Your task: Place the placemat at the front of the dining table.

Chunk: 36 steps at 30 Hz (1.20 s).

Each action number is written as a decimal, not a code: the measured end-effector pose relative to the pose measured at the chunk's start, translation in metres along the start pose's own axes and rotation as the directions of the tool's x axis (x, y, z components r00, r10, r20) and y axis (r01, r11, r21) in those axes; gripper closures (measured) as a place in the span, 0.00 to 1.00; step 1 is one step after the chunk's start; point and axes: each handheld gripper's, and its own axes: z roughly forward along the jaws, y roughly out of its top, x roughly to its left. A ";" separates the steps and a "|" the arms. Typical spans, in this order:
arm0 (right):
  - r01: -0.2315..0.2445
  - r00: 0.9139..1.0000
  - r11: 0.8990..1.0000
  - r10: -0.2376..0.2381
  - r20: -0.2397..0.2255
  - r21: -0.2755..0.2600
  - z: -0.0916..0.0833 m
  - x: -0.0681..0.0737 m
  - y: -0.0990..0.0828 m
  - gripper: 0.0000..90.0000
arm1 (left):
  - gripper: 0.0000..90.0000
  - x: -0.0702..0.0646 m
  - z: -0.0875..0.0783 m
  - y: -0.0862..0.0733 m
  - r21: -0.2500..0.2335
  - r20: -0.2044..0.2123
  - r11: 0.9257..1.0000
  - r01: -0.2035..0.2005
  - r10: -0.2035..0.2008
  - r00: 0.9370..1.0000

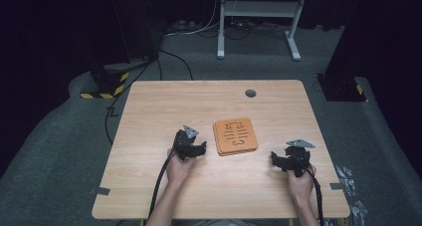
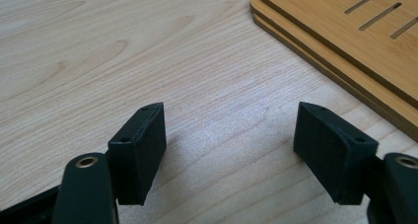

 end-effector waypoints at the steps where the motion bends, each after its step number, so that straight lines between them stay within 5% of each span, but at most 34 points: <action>1: 0.003 1.000 1.000 -0.003 0.001 0.000 0.000 0.000 0.000 0.15 | 0.31 0.000 0.000 0.000 0.000 0.000 1.000 0.000 0.000 1.000; 16: 0.012 1.000 1.000 -0.012 -0.004 -0.003 0.000 -0.001 0.000 0.14 | 0.31 0.001 0.000 0.000 0.003 0.006 1.000 0.010 -0.010 1.000; 21: 0.022 1.000 0.999 -0.021 -0.020 0.031 0.001 -0.002 0.005 0.17 | 0.31 0.002 0.000 0.000 0.006 0.007 1.000 0.011 -0.011 1.000; 36: 0.011 0.998 1.000 -0.011 -0.057 0.013 0.011 0.005 0.029 0.20 | 0.31 0.002 0.000 0.000 0.006 0.009 1.000 0.013 -0.013 1.000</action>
